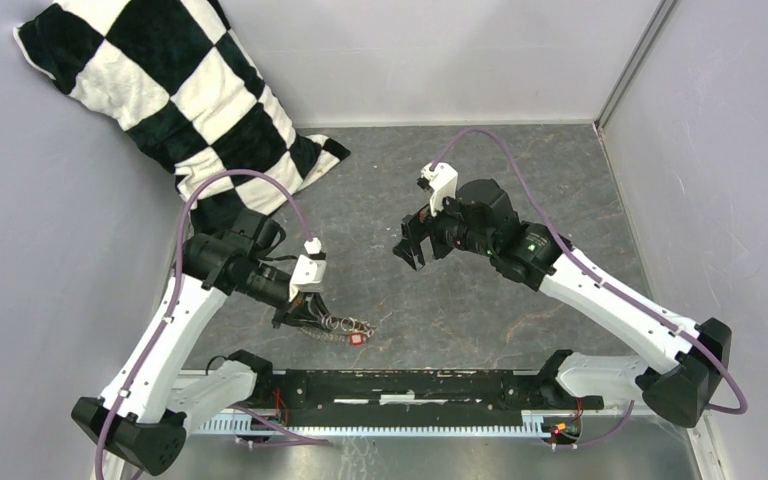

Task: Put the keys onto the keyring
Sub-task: Adjust the keyring.

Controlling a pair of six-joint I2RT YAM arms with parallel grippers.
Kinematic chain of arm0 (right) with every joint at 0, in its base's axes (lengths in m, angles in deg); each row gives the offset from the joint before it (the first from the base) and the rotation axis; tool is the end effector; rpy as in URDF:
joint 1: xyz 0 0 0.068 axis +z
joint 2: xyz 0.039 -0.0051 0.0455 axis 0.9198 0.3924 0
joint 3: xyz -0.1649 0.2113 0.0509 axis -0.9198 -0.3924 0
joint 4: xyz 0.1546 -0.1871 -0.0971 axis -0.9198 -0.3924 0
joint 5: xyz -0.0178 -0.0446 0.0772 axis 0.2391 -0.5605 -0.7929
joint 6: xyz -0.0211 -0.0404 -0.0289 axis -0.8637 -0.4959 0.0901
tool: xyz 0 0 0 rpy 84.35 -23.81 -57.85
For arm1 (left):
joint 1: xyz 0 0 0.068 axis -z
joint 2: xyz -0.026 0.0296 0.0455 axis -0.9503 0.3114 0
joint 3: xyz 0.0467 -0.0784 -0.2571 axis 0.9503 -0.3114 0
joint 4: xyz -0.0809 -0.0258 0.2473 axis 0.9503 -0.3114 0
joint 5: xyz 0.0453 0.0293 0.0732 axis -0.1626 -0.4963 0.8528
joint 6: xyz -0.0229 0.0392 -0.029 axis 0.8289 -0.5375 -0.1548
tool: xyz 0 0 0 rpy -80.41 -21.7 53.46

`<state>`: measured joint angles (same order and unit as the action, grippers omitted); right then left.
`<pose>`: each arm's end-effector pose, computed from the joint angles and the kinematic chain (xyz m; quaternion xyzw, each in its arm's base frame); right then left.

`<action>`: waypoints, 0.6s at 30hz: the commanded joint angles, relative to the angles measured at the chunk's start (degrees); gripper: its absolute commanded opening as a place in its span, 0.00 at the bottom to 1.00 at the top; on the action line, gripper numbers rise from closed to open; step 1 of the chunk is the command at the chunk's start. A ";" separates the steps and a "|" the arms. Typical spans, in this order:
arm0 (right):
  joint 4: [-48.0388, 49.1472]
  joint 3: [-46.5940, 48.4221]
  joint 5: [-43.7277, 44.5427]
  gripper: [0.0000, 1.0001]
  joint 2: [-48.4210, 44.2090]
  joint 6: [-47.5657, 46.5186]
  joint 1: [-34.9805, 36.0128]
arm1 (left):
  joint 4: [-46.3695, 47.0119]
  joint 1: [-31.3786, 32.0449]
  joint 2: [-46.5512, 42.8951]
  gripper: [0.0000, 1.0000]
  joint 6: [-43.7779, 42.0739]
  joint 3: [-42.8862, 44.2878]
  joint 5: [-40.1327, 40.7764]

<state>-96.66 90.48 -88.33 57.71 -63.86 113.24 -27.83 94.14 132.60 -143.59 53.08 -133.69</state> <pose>0.1839 0.1990 0.3554 -0.2747 0.8030 0.3039 0.4328 0.1065 -0.0772 0.3370 0.6199 0.5928 -0.4373 0.2704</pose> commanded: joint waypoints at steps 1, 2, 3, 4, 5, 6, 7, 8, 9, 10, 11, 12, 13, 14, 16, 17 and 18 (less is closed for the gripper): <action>3.49 -1.20 0.81 0.98 -2.24 0.44 -0.88 | 0.00 0.36 0.06 0.02 0.43 0.82 0.26; 3.94 -1.61 0.15 0.98 -2.60 0.14 -1.01 | 0.07 0.41 0.04 0.02 -0.30 0.79 0.69; 4.79 -2.07 -0.43 0.98 -3.10 -0.13 -1.16 | 0.10 0.47 -0.06 0.02 -1.16 0.79 1.22; 5.08 -2.28 -0.85 0.98 -3.31 -0.27 -1.23 | 0.01 0.55 -0.32 0.02 -2.57 0.93 1.65; 5.11 -2.35 -0.98 0.98 -3.37 -0.31 -1.47 | -0.03 0.54 -0.68 0.02 -3.86 1.23 2.02; 5.20 -2.37 -1.07 0.98 -3.35 -0.43 -1.57 | 0.02 0.63 -1.28 0.02 -5.43 1.37 2.58; 5.30 -2.51 -1.04 0.98 -3.33 -0.49 -1.59 | 0.04 0.70 -2.02 0.02 -7.18 1.54 3.14; 5.48 -2.71 -1.18 0.98 -3.27 -0.51 -1.57 | 0.04 0.71 -2.90 0.02 -9.25 1.57 3.98; 5.49 -2.85 -1.34 0.98 -3.08 -0.48 -1.55 | 0.05 0.79 -3.69 0.02 -11.04 1.39 5.08; 5.45 -3.04 -1.46 0.98 -3.01 -0.37 -1.56 | 0.03 0.83 -4.50 0.02 -12.92 1.09 6.19; 5.58 -3.14 -1.59 0.98 -2.94 -0.18 -1.48 | 0.03 0.91 -5.20 0.02 -14.54 0.73 7.32; 5.82 -3.54 -1.96 0.98 -2.92 0.00 -1.53 | 0.03 0.98 -5.87 0.02 -15.85 0.31 8.30; 6.15 -3.79 -2.07 0.98 -3.01 0.19 -1.57 | 0.03 0.99 -6.55 0.02 -17.50 -0.06 9.17; 6.42 -4.14 -2.20 0.98 -3.01 0.25 -1.57 | 0.03 1.15 -7.19 0.02 -19.21 -0.43 10.08; 6.82 -4.38 -2.73 0.98 -2.94 0.23 -1.61 | -0.03 1.35 -8.43 0.02 -23.23 -1.18 11.98; 7.09 -4.55 -3.19 0.98 -2.93 0.33 -1.63 | -0.04 1.51 -9.00 0.02 -25.67 -1.82 13.10; 7.41 -4.76 -3.71 0.98 -2.88 0.35 -1.63 | -0.04 1.64 -9.74 0.02 -28.42 -2.49 14.41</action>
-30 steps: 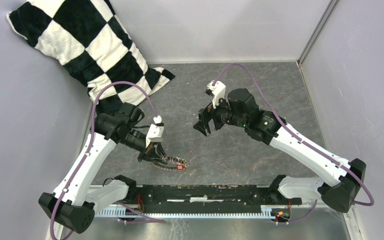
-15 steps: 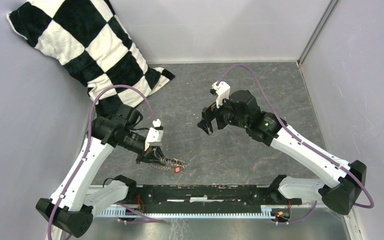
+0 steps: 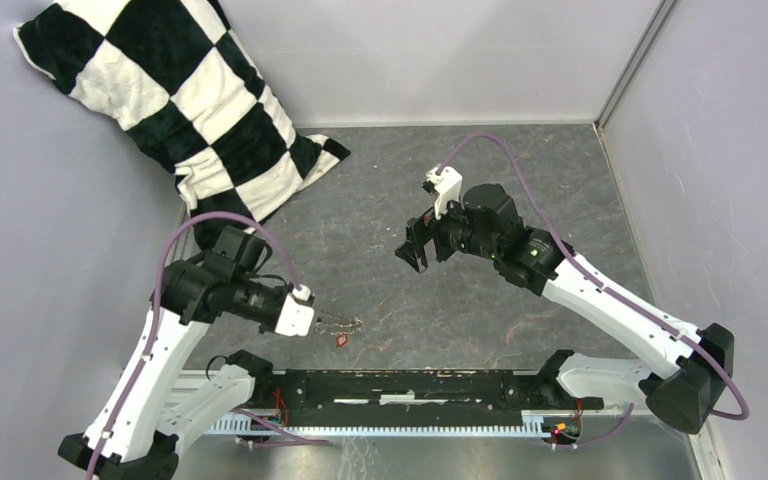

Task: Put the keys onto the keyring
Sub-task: Adjust the keyring.

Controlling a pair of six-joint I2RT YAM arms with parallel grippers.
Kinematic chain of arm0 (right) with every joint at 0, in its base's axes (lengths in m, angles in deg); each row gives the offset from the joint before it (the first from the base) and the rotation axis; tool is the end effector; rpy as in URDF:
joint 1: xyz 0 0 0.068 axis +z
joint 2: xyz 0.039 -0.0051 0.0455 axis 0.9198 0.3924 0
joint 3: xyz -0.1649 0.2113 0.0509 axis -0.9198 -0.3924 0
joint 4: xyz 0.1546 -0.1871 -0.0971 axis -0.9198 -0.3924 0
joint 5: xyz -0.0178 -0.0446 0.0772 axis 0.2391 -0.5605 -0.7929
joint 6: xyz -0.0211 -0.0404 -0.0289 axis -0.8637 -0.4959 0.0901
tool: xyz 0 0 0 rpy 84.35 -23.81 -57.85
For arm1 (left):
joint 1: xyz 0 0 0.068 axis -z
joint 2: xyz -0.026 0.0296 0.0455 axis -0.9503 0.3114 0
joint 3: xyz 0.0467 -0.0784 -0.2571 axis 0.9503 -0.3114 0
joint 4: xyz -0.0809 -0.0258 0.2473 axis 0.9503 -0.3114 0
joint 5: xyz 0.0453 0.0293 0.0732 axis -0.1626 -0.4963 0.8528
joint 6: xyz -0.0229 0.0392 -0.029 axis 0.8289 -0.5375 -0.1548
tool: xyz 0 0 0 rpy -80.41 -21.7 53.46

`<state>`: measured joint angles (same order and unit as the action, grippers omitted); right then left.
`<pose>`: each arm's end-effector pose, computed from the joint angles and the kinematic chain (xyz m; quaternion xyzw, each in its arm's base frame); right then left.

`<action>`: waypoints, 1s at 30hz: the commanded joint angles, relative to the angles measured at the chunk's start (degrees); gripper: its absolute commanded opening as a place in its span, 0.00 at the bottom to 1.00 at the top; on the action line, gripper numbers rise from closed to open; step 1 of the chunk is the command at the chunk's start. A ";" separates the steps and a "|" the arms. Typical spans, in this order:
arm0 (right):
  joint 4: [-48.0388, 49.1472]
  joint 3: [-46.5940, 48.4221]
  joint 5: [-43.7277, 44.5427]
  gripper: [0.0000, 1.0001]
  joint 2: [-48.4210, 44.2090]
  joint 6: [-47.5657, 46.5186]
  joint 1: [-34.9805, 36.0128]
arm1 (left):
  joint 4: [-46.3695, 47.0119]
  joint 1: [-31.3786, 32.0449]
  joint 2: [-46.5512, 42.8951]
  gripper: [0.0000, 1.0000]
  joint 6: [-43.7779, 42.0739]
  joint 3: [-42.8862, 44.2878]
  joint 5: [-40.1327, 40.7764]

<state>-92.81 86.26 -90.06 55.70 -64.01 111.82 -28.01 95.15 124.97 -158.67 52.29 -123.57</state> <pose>0.1839 0.1910 0.3452 -0.2719 0.7954 0.3142 0.4412 0.0803 -0.0645 0.3409 0.7318 0.5098 -0.3027 0.3361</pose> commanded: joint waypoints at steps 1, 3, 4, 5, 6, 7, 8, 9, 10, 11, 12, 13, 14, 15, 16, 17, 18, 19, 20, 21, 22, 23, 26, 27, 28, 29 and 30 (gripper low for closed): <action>3.89 -0.80 -2.50 0.98 -0.81 0.52 -0.21 | 0.12 0.77 -2.90 0.02 -16.69 -2.59 5.77; 4.15 -1.26 -2.95 0.98 -0.66 0.44 -0.19 | 0.11 0.84 -6.01 0.02 -25.76 -5.25 9.47; 4.19 -1.38 -2.92 0.98 -0.58 0.37 -0.24 | 0.11 0.88 -7.51 0.02 -32.18 -7.54 11.41; 4.21 -1.56 -3.04 0.98 -0.54 0.24 -0.19 | 0.11 0.88 -9.12 0.02 -36.94 -8.50 13.19; 4.33 -1.67 -3.19 0.98 -0.55 0.06 -0.21 | 0.16 0.88 -10.33 0.02 -40.69 -10.22 14.33; 4.68 -1.90 -3.37 0.98 -0.60 0.13 -0.26 | 0.18 0.90 -11.21 0.02 -43.59 -11.09 14.76; 5.08 -2.16 -3.67 0.98 -0.65 0.17 -0.22 | 0.12 0.88 -11.79 0.02 -45.93 -11.50 14.77; 5.52 -2.51 -4.09 0.98 -0.60 0.34 -0.27 | 0.12 0.88 -12.15 0.02 -47.87 -11.81 14.42; 5.97 -2.83 -4.46 0.98 -0.62 0.48 -0.19 | 0.11 0.90 -12.49 0.02 -50.02 -12.10 14.32; 6.32 -3.34 -4.94 0.98 -0.56 0.80 -0.22 | 0.11 0.88 -12.87 0.02 -52.28 -12.37 14.56; 7.07 -3.90 -5.62 0.98 -0.44 1.08 -0.24 | 0.11 0.88 -13.31 0.02 -54.79 -12.71 14.96; 7.99 -4.92 -6.46 0.98 -0.52 1.50 -0.20 | 0.19 0.88 -13.95 0.02 -57.42 -13.09 15.50; 9.17 -6.15 -7.58 0.98 -0.47 2.18 -0.27 | 0.22 0.88 -14.57 0.02 -59.51 -13.32 15.94; 10.61 -7.11 -8.97 0.98 -0.54 2.62 -0.23 | 0.21 0.88 -15.09 0.02 -61.53 -13.48 16.11; 11.88 -8.50 -10.04 0.98 -0.76 2.89 -0.26 | 0.20 0.90 -15.64 0.02 -62.98 -13.49 16.13; 13.60 -9.87 -11.64 0.98 -1.04 2.94 -0.21 | 0.20 0.93 -15.97 0.02 -64.28 -13.39 16.05; 15.13 -10.94 -12.86 0.98 -1.59 2.35 -0.14 | 0.20 0.89 -16.23 0.02 -65.29 -13.23 16.06; 16.80 -12.19 -14.09 0.98 -2.29 1.13 -0.12 | 0.27 0.88 -16.47 0.02 -66.15 -13.00 16.22; 18.15 -13.17 -14.95 0.98 -3.18 -0.39 -0.11 | 0.49 0.95 -16.72 0.02 -66.84 -12.81 16.34; 18.48 -14.04 -15.84 0.98 -3.99 -1.65 -0.18 | 1.03 0.83 -17.05 0.02 -67.39 -12.72 16.29; 20.11 -14.37 -16.64 0.98 -4.76 -3.33 -0.18 | 1.79 0.89 -17.40 0.02 -67.73 -12.60 16.14; 20.23 -14.62 -17.40 0.98 -5.29 -4.43 -0.15 | 2.65 0.93 -17.72 0.02 -68.01 -12.44 15.86; 23.70 -17.07 -20.77 0.97 -6.98 -5.98 -0.11 | 5.45 0.86 -17.97 0.02 -67.75 -11.28 14.42; 26.54 -18.48 -22.45 0.96 -7.79 -5.58 -0.11 | 6.08 0.80 -17.89 0.02 -67.75 -10.85 14.23; 29.31 -20.36 -23.73 0.94 -8.89 -4.88 -0.12 | 6.84 0.90 -17.83 0.02 -67.26 -10.45 13.83; 32.38 -21.86 -25.09 0.93 -9.87 -4.23 -0.13 | 7.96 0.87 -17.78 0.02 -66.27 -9.99 12.92; 34.64 -23.33 -26.01 0.91 -10.89 -3.56 -0.07 | 9.07 0.83 -17.77 0.02 -65.05 -9.57 11.87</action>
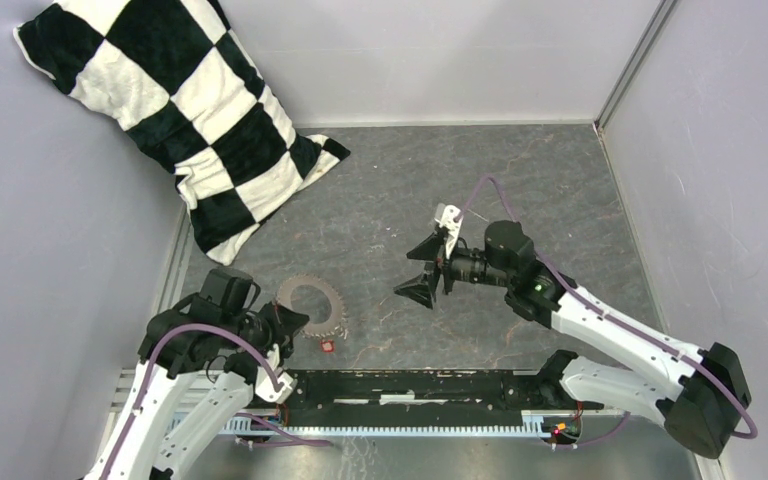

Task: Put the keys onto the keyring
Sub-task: Adjust the keyring.

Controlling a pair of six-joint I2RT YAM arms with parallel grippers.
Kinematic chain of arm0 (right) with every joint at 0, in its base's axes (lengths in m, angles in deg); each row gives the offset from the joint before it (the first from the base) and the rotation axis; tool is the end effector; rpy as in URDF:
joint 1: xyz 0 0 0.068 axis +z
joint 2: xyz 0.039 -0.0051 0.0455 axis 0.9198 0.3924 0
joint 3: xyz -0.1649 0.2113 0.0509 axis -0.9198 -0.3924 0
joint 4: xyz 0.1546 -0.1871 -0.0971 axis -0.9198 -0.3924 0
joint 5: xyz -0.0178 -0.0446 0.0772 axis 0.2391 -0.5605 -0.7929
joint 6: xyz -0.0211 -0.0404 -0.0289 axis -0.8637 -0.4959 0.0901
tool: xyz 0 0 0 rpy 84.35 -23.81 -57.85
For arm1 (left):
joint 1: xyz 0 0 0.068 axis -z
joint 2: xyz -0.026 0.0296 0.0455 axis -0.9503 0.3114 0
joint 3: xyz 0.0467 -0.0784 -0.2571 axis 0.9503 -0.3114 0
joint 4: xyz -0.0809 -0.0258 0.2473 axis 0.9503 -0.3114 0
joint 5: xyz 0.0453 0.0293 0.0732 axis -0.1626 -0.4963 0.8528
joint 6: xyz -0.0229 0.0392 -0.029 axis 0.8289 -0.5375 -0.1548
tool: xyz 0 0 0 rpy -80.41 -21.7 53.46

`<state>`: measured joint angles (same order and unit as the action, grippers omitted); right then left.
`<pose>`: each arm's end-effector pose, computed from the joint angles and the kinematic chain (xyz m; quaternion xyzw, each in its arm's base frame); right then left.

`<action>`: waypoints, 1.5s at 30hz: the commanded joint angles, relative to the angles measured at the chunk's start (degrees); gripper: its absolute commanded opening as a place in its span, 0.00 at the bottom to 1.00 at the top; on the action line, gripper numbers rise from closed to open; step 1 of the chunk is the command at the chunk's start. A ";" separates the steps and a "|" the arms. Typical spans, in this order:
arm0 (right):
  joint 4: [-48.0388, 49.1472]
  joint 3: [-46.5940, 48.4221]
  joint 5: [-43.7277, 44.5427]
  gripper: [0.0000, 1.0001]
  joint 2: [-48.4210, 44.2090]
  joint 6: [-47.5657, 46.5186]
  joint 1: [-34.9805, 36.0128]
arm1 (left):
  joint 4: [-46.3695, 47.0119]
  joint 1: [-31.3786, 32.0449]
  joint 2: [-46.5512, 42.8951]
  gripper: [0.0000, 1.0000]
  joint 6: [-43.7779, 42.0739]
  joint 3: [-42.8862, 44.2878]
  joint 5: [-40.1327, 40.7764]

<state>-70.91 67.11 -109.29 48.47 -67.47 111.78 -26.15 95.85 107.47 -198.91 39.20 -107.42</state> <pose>0.1583 0.1812 0.2967 -0.3751 0.6868 0.4389 0.4415 0.0385 -0.0392 0.2937 0.8987 0.2422 -0.0364 0.3639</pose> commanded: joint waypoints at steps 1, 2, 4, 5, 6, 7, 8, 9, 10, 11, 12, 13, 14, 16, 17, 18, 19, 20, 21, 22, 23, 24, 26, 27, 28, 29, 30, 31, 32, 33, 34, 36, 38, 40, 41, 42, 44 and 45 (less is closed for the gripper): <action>15.18 -5.39 -7.33 0.90 -4.27 0.51 0.13 | 8.64 0.11 -0.33 0.02 -23.74 3.89 -5.34; 16.71 -6.18 -7.99 0.90 -4.78 0.68 0.39 | 10.30 0.16 -0.48 0.02 -22.42 4.16 -6.53; 18.91 -7.37 -9.49 0.87 -5.35 0.87 1.11 | 14.40 0.10 -1.17 0.02 -19.27 4.38 -9.38; 19.96 -7.91 -10.15 0.86 -5.46 1.03 1.44 | 16.05 0.13 -1.49 0.02 -18.37 4.34 -10.25; 21.00 -8.15 -10.95 0.85 -5.47 1.15 1.86 | 17.41 0.15 -1.88 0.02 -18.02 4.30 -10.82; 21.73 -8.10 -11.68 0.83 -5.37 1.18 2.33 | 18.22 0.10 -2.01 0.02 -17.97 4.36 -11.34; 22.05 -7.89 -11.86 0.82 -5.13 0.88 2.78 | 18.53 0.12 -1.90 0.02 -17.84 4.68 -11.83; 22.34 -7.50 -11.77 0.81 -4.92 0.60 3.34 | 18.50 0.10 -1.73 0.02 -17.71 4.99 -12.29; 22.63 -7.20 -12.06 0.81 -4.71 0.26 3.79 | 18.48 0.09 -1.64 0.02 -17.48 5.28 -12.56; 23.03 -6.77 -12.57 0.81 -4.41 0.10 4.14 | 18.49 0.12 -1.59 0.02 -17.26 5.49 -12.69; 23.16 -6.38 -13.08 0.81 -4.20 -0.16 4.62 | 18.54 0.11 -1.59 0.02 -17.20 5.66 -12.64; 22.96 -5.88 -13.52 0.81 -3.97 -0.64 4.97 | 18.68 0.10 -1.63 0.02 -16.96 5.78 -12.62; 22.59 -5.50 -13.73 0.80 -3.82 -1.30 5.41 | 19.04 0.09 -1.71 0.02 -16.65 5.87 -12.67; 21.65 -5.11 -13.79 0.79 -3.74 -2.95 6.46 | 20.01 0.17 -2.08 0.02 -15.92 5.88 -12.82; 21.22 -5.18 -13.51 0.77 -3.76 -3.96 7.18 | 20.66 0.12 -2.30 0.02 -15.59 5.88 -12.95; 20.67 -5.19 -12.57 0.75 -3.87 -5.11 7.90 | 21.20 0.14 -2.51 0.02 -15.24 5.88 -13.04; 20.02 -5.19 -11.80 0.72 -3.80 -5.98 8.31 | 21.72 0.10 -2.68 0.02 -15.02 5.88 -13.07; 19.27 -5.12 -10.78 0.69 -3.67 -6.88 8.83 | 22.15 0.09 -2.92 0.02 -14.84 5.88 -13.04; 18.91 -5.03 -10.22 0.66 -3.56 -7.56 9.10 | 22.52 0.15 -3.06 0.02 -14.60 5.88 -13.06; 18.58 -4.86 -9.52 0.62 -3.38 -8.16 9.60 | 22.74 0.12 -3.20 0.02 -14.54 5.92 -13.22; 18.11 -4.60 -8.54 0.59 -3.17 -8.72 9.84 | 22.85 0.11 -3.31 0.02 -14.57 5.96 -13.35; 18.12 -4.50 -8.05 0.58 -2.99 -8.70 10.03 | 23.01 0.14 -3.46 0.02 -14.60 5.97 -13.48; 18.15 -4.15 -7.51 0.58 -2.63 -8.78 10.13 | 23.05 0.10 -3.67 0.02 -14.80 5.88 -13.95; 18.40 -3.98 -7.17 0.57 -2.39 -8.76 10.13 | 23.04 0.09 -3.79 0.02 -14.78 5.83 -14.12; 18.69 -3.76 -7.10 0.57 -2.21 -8.77 10.09 | 23.05 0.09 -3.90 0.02 -14.83 5.80 -14.20; 18.97 -3.48 -7.04 0.57 -2.01 -8.73 10.07 | 23.04 0.09 -4.02 0.02 -14.81 5.71 -14.29; 18.97 -3.16 -6.81 0.56 -1.85 -10.23 10.13 | 23.04 0.11 -4.15 0.02 -14.83 5.68 -14.22; 18.77 -2.73 -6.47 0.56 -1.69 -10.67 10.13 | 23.06 0.11 -4.22 0.02 -14.77 5.70 -14.21; 18.39 -2.42 -6.18 0.55 -1.59 -11.07 10.14 | 23.04 0.16 -4.31 0.02 -14.62 5.70 -14.21; 18.27 -2.15 -5.92 0.54 -1.59 -11.43 10.14 | 23.00 0.10 -4.31 0.02 -14.61 5.64 -14.19; 18.39 -2.04 -5.87 0.53 -1.55 -11.62 10.11 | 23.00 0.14 -4.38 0.02 -14.65 5.62 -14.29; 18.49 -1.74 -6.37 0.51 -1.17 -11.60 10.09 | 22.97 0.10 -4.56 0.02 -14.67 5.49 -14.29; 18.49 -1.27 -7.42 0.47 -0.68 -11.26 10.11 | 23.02 0.15 -4.81 0.02 -14.63 5.31 -14.23; 18.59 -0.99 -8.31 0.45 -0.25 -10.82 10.13 | 23.01 0.09 -4.92 0.02 -14.63 5.18 -14.07; 18.69 -0.98 -8.57 0.44 -0.02 -10.61 10.16 | 22.96 0.09 -4.98 0.02 -14.59 5.10 -14.05; 18.70 -0.82 -8.72 0.44 0.15 -10.50 10.14 | 22.98 0.11 -4.94 0.02 -14.59 5.09 -14.05; 18.67 -0.80 -9.32 0.43 0.52 -10.29 10.12 | 22.97 0.12 -4.93 0.02 -14.80 5.02 -14.02; 18.67 -0.72 -9.69 0.43 0.73 -10.11 10.14 | 22.97 0.10 -4.95 0.02 -14.90 5.00 -13.91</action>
<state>-53.91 63.83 -117.36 48.49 -77.85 121.66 -6.70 95.85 103.01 -199.19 43.00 -119.28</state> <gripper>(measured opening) 0.438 0.121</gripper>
